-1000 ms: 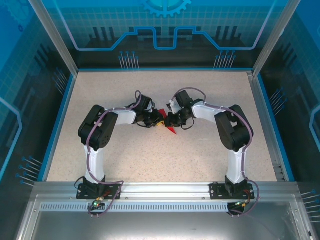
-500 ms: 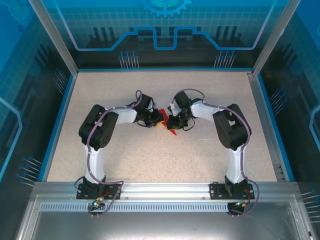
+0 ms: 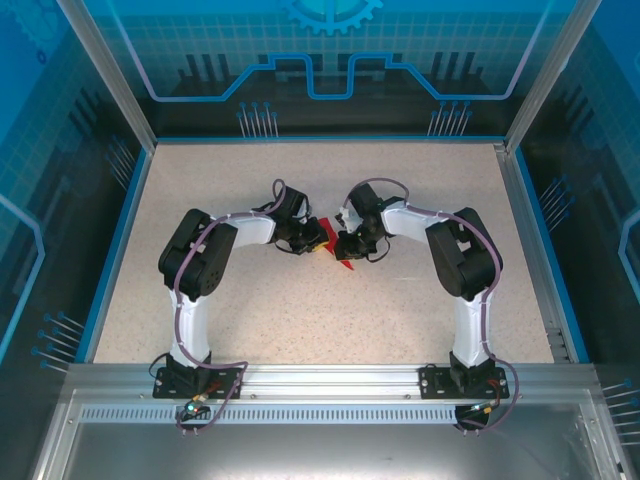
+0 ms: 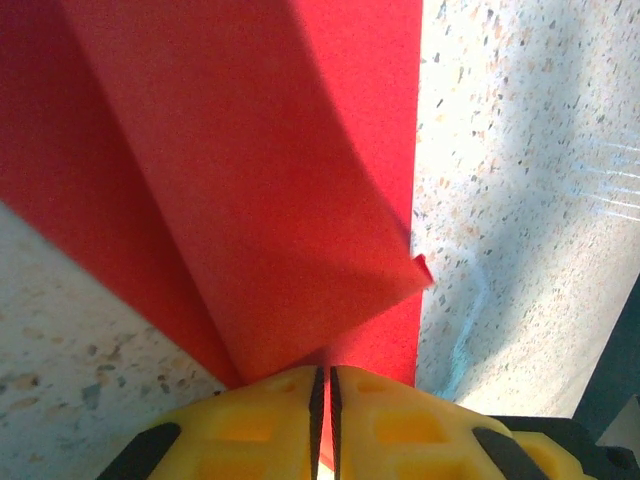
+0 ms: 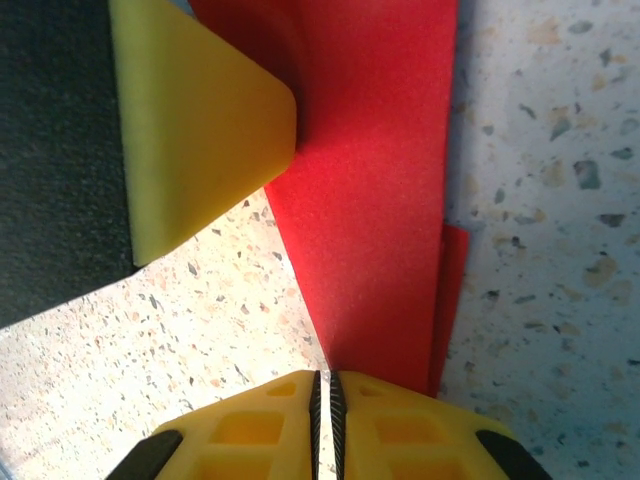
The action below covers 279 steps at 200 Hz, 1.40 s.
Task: Fold a paper plane with a square sheet of paper (pick it up from the middle)
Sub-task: Fold the wing for the fifth time at the center of the table.
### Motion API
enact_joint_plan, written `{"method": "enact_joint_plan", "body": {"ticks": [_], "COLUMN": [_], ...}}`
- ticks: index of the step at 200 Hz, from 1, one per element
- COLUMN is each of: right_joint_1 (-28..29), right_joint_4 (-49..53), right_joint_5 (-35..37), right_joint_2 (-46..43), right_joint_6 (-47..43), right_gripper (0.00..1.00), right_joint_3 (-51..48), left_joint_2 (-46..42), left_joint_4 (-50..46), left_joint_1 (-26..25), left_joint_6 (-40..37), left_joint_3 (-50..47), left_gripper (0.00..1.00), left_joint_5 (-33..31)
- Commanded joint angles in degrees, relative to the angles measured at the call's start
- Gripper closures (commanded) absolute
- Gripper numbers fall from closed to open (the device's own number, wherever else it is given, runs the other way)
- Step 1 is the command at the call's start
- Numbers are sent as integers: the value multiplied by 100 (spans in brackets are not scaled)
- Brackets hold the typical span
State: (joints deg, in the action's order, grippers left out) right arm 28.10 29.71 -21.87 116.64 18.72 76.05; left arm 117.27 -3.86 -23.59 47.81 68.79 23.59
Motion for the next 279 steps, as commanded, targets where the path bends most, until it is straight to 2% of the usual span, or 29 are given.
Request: {"method": "enact_joint_plan", "body": {"ticks": [1, 91, 279], "right_joint_1": [28, -135, -182], "right_joint_4": [569, 693, 1015], "right_joint_5": [53, 235, 89], "right_joint_2": [-201, -324, -830], "right_joint_6": [-208, -158, -218], "right_gripper": [86, 87, 87], "right_joint_3": [-161, -649, -1652], "left_joint_2": [238, 280, 322], "left_joint_4": [-627, -724, -950], "left_joint_1": [4, 4, 4], "left_joint_6": [-158, -187, -202], "left_joint_3": [53, 93, 166], "left_gripper": [86, 86, 87], "left_joint_5": [-404, -461, -662]}}
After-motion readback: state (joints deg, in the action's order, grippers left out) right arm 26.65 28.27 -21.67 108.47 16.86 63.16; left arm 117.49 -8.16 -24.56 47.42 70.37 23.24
